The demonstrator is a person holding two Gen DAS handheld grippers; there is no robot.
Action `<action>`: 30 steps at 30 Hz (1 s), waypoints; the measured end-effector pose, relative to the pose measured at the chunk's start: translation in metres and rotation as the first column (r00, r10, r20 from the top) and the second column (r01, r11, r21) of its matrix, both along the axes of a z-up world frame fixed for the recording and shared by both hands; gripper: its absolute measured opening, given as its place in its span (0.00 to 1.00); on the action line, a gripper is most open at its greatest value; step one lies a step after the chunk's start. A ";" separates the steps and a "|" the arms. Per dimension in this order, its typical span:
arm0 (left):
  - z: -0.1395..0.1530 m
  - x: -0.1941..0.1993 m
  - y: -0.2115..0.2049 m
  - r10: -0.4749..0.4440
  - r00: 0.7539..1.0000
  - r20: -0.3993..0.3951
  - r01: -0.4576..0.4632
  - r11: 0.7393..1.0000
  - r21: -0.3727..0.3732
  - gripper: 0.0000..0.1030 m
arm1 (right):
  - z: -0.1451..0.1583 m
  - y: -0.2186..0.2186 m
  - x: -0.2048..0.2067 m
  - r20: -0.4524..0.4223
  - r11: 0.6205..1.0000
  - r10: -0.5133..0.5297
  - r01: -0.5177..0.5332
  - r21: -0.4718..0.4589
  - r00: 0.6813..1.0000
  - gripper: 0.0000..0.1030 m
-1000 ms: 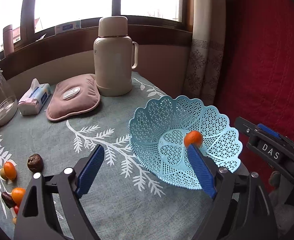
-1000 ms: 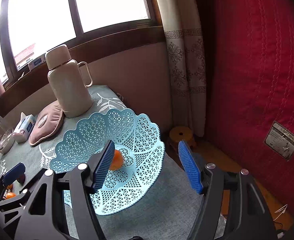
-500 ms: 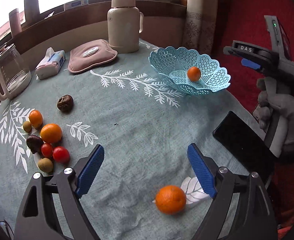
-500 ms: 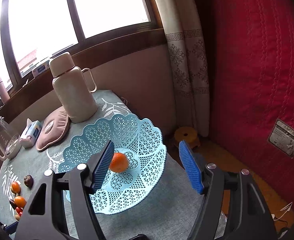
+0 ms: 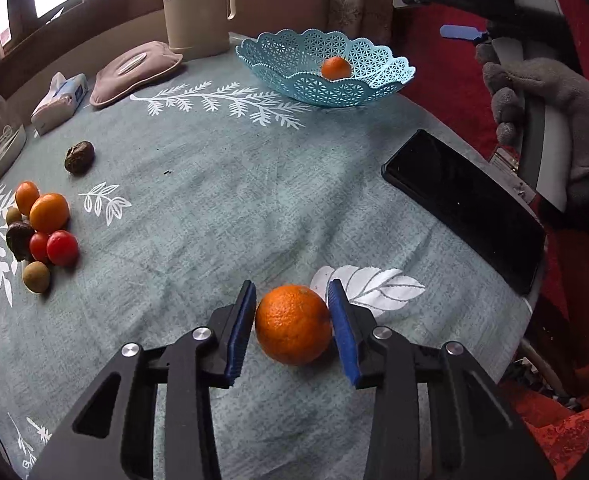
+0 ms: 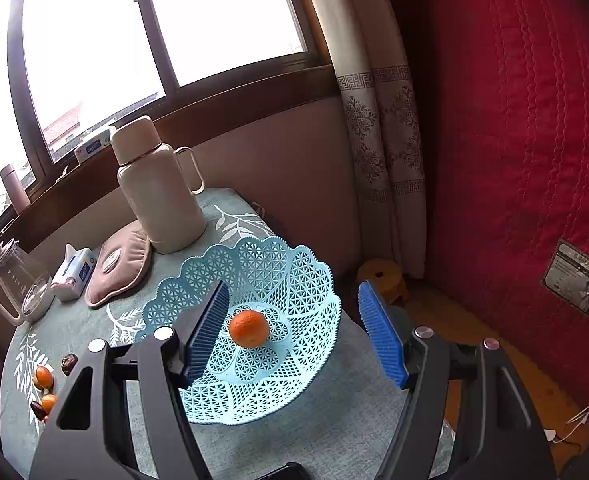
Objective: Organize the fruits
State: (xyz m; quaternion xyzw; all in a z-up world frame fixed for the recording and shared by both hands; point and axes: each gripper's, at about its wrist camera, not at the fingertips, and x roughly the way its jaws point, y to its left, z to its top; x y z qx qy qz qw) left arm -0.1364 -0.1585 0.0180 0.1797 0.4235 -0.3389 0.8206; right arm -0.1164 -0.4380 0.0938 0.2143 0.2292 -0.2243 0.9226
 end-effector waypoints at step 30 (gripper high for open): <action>-0.004 -0.001 -0.017 -0.048 0.993 -0.108 0.045 0.998 -0.031 0.48 | 0.007 -0.008 -0.007 0.031 0.999 -0.032 0.032 -0.003 0.999 0.67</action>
